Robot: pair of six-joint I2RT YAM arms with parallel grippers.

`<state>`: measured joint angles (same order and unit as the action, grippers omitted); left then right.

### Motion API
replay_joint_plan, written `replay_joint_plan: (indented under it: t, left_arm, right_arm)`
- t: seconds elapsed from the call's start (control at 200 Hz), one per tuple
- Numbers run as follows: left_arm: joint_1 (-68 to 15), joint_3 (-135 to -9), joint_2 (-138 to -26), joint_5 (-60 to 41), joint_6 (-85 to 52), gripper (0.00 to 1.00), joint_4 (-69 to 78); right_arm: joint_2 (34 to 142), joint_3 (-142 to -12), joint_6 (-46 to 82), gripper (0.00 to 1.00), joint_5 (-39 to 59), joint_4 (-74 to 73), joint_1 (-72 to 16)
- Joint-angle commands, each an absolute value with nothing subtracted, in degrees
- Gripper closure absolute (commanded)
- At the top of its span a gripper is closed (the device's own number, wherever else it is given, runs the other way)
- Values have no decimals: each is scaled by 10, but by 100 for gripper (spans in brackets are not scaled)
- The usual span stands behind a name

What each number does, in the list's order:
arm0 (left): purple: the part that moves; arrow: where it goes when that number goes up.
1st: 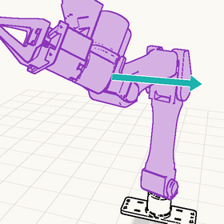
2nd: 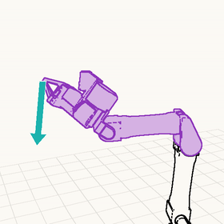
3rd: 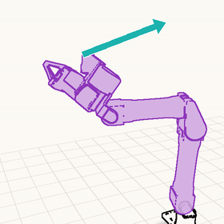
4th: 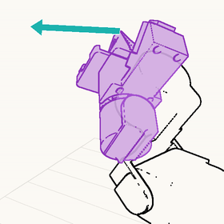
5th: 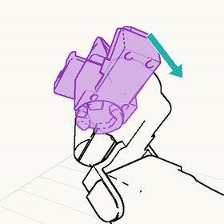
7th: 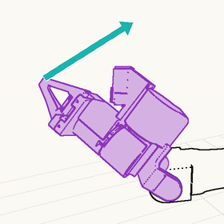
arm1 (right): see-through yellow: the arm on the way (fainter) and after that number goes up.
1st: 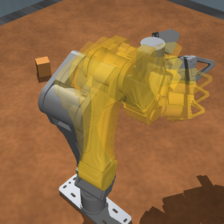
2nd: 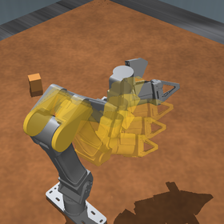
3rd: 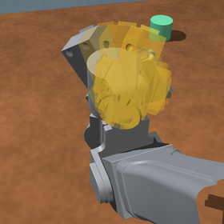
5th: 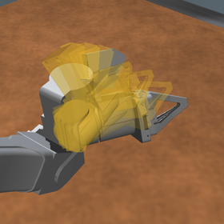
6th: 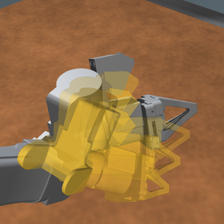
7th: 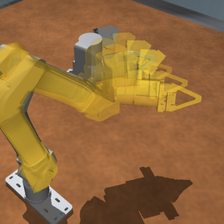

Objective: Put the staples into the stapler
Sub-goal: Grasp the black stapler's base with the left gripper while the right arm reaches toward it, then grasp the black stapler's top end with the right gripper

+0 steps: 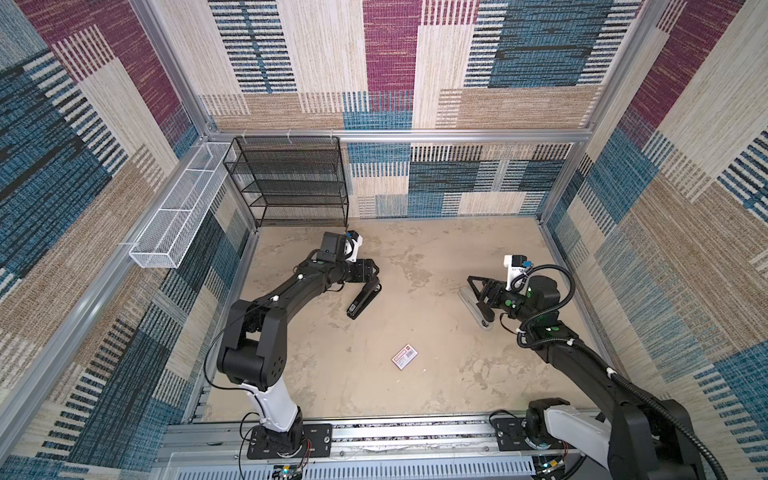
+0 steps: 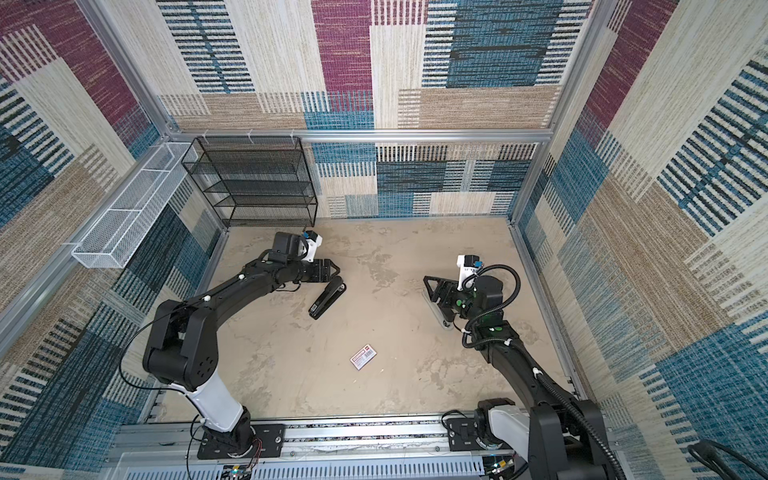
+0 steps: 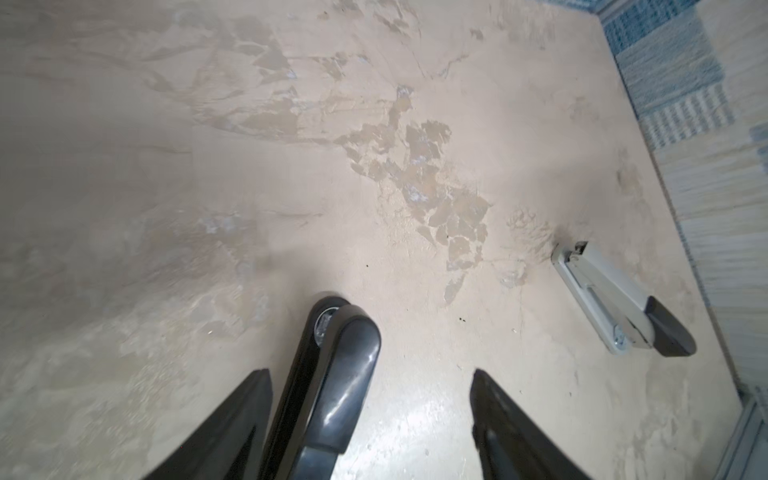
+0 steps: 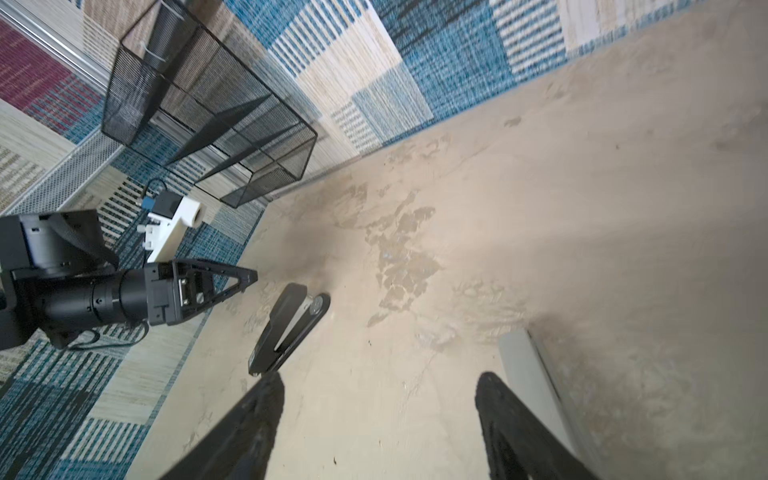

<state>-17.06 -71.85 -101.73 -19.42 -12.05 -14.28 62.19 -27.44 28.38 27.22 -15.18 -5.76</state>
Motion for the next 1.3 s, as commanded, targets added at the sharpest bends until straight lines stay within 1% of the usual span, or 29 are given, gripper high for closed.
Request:
replay_joint_plan:
  t: [0.0, 0.12, 0.275, 0.336, 0.406, 0.526, 0.611, 0.716, 0.771, 0.846, 0.936, 1.037, 1.177, 1.292]
  left_arm:
    - [-182, -750, -1046, -134, -73, 23, -216]
    - [-199, -770, -1070, -102, -51, 27, -241]
    - [-217, -792, -1097, -90, -31, 29, -262]
    - [-223, -799, -1107, -89, -27, 32, -266]
    - [-227, -811, -1118, -86, -25, 41, -276]
    - [-230, -823, -1130, -82, -19, 53, -286]
    - [-232, -825, -1131, -82, -15, 64, -290]
    - [-236, -826, -1128, -83, -13, 77, -291]
    - [-238, -826, -1125, -82, -12, 86, -293]
    - [-242, -826, -1116, -82, -11, 100, -298]
    - [-246, -820, -1091, -88, -17, 100, -299]
    - [-251, -807, -1052, -97, -21, 100, -295]
    - [-261, -783, -1002, -109, -21, 100, -283]
    - [-270, -766, -969, -121, -22, 100, -270]
  right_arm:
    - [619, -267, 285, 23, 292, -149, -63]
    - [620, -262, 282, 24, 298, -147, -67]
    - [637, -266, 280, 25, 304, -149, -69]
    - [646, -268, 282, 26, 307, -152, -72]
    - [652, -271, 283, 27, 307, -151, -75]
    - [654, -272, 285, 27, 306, -154, -81]
    - [657, -274, 287, 27, 306, -156, -85]
    - [671, -282, 292, 30, 309, -159, -96]
    - [681, -289, 295, 32, 311, -160, -104]
    - [698, -301, 303, 38, 323, -167, -113]
    - [722, -317, 321, 43, 343, -182, -125]
    - [761, -346, 337, 51, 371, -196, -143]
    - [825, -386, 380, 54, 406, -243, -165]
    - [893, -442, 405, 55, 417, -253, -184]
